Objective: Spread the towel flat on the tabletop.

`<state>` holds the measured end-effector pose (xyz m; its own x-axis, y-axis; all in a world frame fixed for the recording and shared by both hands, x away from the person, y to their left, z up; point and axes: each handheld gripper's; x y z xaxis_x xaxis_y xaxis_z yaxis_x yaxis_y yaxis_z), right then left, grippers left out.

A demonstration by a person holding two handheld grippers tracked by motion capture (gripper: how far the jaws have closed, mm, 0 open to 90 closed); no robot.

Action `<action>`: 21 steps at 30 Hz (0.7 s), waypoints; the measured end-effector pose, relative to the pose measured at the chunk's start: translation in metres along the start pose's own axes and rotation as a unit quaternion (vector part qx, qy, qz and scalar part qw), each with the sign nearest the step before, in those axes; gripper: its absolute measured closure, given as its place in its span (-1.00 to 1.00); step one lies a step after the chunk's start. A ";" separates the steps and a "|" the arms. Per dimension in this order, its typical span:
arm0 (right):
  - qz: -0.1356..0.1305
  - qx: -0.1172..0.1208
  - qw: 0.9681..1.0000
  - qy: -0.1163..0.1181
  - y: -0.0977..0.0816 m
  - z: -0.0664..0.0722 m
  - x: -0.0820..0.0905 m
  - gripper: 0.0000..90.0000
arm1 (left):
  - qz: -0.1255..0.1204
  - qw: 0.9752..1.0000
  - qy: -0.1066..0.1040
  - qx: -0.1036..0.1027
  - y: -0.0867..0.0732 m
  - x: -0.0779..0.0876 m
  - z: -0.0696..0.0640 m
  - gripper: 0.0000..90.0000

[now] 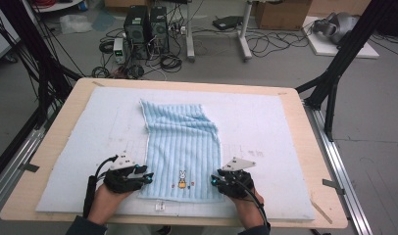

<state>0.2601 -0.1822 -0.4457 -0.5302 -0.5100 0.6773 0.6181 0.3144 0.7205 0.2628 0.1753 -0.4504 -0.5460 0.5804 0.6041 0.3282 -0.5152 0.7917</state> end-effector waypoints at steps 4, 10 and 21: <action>0.008 0.003 1.000 0.010 0.001 0.001 0.001 0.89 | 0.003 1.000 -0.016 -0.007 -0.002 0.005 -0.006 0.94; 0.023 0.003 0.999 0.033 -0.004 0.005 0.008 0.91 | 0.007 0.999 -0.040 0.004 -0.013 0.024 -0.015 0.94; 0.047 0.028 0.996 0.067 -0.025 0.030 0.028 0.90 | -0.008 0.996 -0.081 0.029 -0.035 0.049 -0.028 0.93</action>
Point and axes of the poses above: each handheld gripper's, and its own axes: x roughly backward along the jaws, y roughly out of its top, z roughly to its left, and after that the axes turned 9 degrees about -x, right-handed
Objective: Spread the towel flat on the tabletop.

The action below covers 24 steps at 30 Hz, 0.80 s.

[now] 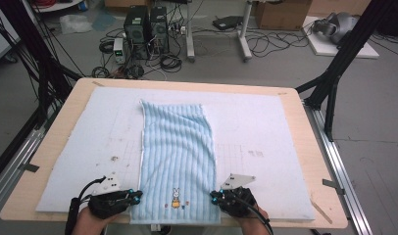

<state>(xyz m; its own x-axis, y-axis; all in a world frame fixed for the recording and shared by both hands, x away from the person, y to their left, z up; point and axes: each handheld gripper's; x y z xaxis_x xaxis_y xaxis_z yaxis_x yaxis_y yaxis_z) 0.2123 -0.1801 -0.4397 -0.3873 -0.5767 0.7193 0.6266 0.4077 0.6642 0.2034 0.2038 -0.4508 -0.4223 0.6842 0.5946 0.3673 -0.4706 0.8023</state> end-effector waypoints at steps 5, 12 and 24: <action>-0.009 0.003 1.000 0.005 0.001 0.007 0.006 0.67 | -0.016 1.000 -0.011 0.010 -0.001 0.013 0.003 0.82; -0.057 -0.022 0.997 -0.036 0.039 -0.017 -0.015 0.40 | -0.075 0.995 0.044 0.047 0.019 0.024 0.047 0.51; 0.004 0.017 1.000 -0.007 0.049 -0.020 -0.039 0.95 | -0.100 0.991 0.057 0.067 0.034 0.011 0.085 0.43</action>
Point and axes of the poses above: each handheld gripper's, and its own axes: x roughly backward along the jaws, y roughly out of its top, z roughly to its left, and after that the axes turned 9 degrees about -x, right-handed
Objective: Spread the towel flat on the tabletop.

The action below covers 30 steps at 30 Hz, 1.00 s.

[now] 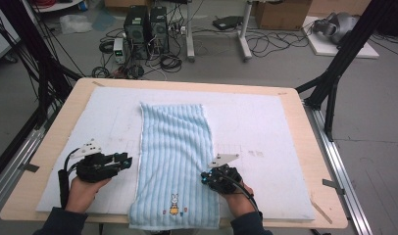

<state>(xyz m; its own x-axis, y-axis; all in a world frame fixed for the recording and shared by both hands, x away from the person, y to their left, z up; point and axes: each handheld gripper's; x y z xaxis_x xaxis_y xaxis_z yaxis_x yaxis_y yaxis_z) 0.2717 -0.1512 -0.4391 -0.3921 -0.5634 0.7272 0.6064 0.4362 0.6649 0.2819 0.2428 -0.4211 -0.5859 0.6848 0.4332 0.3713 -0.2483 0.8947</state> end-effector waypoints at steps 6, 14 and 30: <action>0.010 0.006 0.999 0.035 -0.014 0.008 0.011 0.95 | -0.004 1.000 -0.008 -0.003 0.007 -0.010 0.004 0.43; -0.043 -0.012 0.999 0.032 -0.001 -0.009 0.014 0.39 | -0.004 1.000 -0.001 -0.004 0.007 -0.013 0.005 0.38; -0.092 -0.100 0.985 -0.107 0.087 -0.108 -0.031 -0.11 | -0.014 1.000 0.017 -0.012 0.005 -0.017 0.012 0.01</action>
Point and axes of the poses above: each handheld gripper's, and its own axes: x roughly backward along the jaws, y roughly out of its top, z roughly to its left, and after that the axes turned 9 degrees about -x, right-handed
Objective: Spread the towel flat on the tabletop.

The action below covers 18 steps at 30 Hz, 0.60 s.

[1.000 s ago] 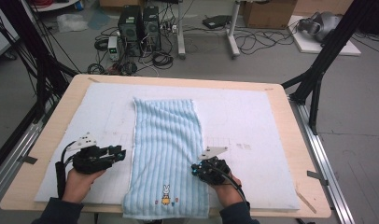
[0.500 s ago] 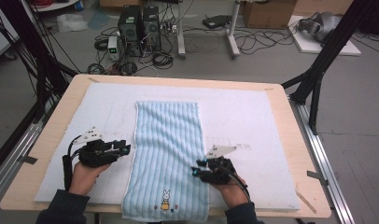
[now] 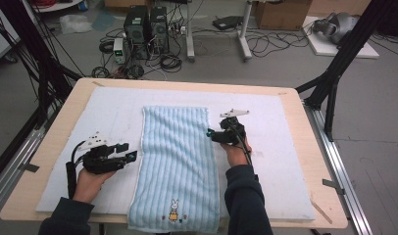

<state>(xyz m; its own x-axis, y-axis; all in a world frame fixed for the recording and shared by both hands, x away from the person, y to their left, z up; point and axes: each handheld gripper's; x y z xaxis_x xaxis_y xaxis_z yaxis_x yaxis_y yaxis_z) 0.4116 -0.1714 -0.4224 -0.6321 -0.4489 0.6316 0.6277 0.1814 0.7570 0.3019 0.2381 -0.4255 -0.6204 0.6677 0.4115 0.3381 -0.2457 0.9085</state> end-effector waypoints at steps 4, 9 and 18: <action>0.014 -0.018 1.000 -0.006 0.012 -0.002 -0.019 -0.05 | 0.003 1.000 0.001 0.000 -0.001 0.000 0.000 0.01; 0.025 -0.028 0.999 -0.012 0.022 0.001 -0.039 0.18 | 0.000 1.000 0.004 0.006 -0.002 0.002 0.000 0.01; 0.035 -0.010 0.999 -0.030 0.022 0.009 -0.059 0.38 | 0.003 1.000 0.005 0.010 -0.006 0.003 0.002 0.01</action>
<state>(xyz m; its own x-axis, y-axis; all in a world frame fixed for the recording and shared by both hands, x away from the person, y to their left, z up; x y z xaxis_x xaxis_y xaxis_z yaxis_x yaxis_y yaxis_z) 0.4587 -0.1327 -0.4415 -0.6117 -0.3829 0.6923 0.6802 0.1924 0.7074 0.2997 0.2425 -0.4297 -0.6247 0.6598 0.4176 0.3563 -0.2349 0.9043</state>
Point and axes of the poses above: each handheld gripper's, and its own axes: x roughly backward along the jaws, y roughly out of its top, z roughly to its left, and after that the axes turned 9 degrees about -x, right-handed
